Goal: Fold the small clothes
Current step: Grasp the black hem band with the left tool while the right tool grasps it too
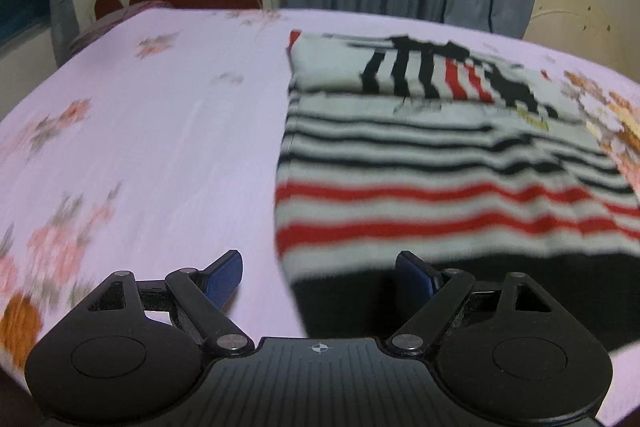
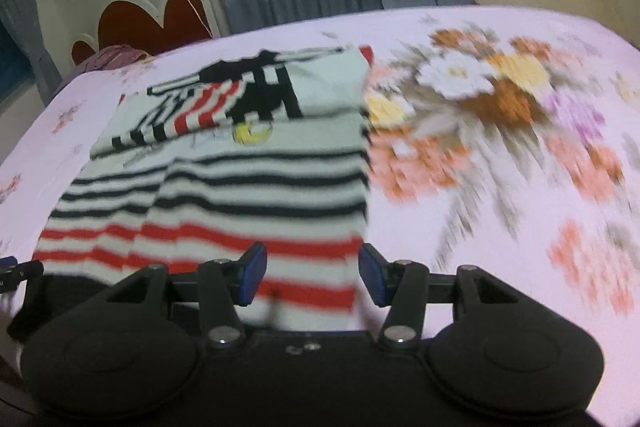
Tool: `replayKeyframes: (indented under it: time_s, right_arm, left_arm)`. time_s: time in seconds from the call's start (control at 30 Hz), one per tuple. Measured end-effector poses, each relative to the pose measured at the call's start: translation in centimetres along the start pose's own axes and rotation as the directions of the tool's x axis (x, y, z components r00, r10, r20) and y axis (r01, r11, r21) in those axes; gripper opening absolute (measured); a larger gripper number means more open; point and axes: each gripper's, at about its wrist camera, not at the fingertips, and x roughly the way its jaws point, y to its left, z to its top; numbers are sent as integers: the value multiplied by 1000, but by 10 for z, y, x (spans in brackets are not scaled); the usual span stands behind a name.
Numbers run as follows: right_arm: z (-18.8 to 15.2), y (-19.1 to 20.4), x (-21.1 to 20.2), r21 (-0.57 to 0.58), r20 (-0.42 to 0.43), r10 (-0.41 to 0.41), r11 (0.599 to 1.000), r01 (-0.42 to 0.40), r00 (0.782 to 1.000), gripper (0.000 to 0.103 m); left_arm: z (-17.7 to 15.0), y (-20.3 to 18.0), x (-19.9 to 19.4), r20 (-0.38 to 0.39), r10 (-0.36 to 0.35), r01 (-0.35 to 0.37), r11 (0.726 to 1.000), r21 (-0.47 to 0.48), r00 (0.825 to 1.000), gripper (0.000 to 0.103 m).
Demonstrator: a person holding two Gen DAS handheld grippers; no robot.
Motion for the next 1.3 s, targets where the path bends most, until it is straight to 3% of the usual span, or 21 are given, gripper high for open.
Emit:
replayKeyframes:
  time_s: [0.43,0.73,0.87,0.97,1.13,1.17,1.23,1.3]
  right_arm:
    - [-61,-11,-19,42,-71,89,995,-86,994,49]
    - [-59,-22,-12,138,-67,143,981,-133,987,49]
    - [-56,-30,-5,211,-65,182,963,-165,981,50]
    - [-56,-40,0,297,-54,234,932,-208,971,50]
    - [-60,-50,9,422,-33,345,856,-300,938,51]
    - [-61,-49,11,438,-31,367,841,-317,930,51]
    - [-64,-46,12,453,-30,394,825,-338,919,51]
    - [-67,-41,11,450,-35,424,815,-364,905,50]
  left_arm:
    - [-40,4,-25,-47,-35,34,999,-34,998,83]
    - [-32,2,-16,-58,-73,69,995,-65,996,74]
    - [-28,10,-9,-64,-139,129,983,-131,988,74]
    - [-25,21,-5,-58,-223,208,959,-192,973,74]
    - [-24,38,6,-46,-367,333,884,-327,929,74]
    - [-25,40,8,-36,-393,356,866,-352,919,72]
    - [-30,44,14,-29,-476,422,804,-418,879,62]
    - [-36,42,17,-21,-512,452,776,-441,859,62]
